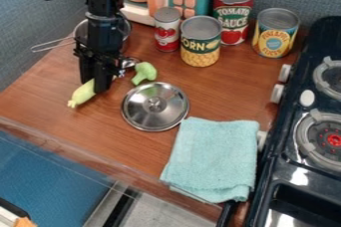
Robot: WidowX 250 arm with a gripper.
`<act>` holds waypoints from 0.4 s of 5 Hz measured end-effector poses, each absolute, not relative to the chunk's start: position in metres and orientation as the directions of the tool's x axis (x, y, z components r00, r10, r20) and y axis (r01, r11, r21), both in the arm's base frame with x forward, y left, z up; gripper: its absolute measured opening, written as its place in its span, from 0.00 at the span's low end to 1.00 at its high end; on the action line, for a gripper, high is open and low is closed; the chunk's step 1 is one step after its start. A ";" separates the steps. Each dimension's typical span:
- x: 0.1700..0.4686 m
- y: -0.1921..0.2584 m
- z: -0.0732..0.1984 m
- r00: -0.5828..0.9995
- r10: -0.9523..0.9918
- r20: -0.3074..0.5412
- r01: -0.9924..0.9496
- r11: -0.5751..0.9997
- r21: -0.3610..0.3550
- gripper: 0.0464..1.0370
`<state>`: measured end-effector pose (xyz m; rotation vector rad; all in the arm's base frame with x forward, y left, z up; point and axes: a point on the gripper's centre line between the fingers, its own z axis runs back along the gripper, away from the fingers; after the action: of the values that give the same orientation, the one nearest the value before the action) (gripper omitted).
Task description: Moved the green spoon from the right side of the silver lid to the left side
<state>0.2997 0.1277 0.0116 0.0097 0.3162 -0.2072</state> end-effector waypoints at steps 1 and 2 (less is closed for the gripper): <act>0.300 0.128 0.011 0.930 -0.202 -0.307 0.207 0.978 -0.019 0.41; 0.298 0.128 0.011 0.926 -0.211 -0.312 0.213 0.977 -0.030 0.72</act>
<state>0.2983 0.1275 0.0109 0.0043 0.3199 -0.2174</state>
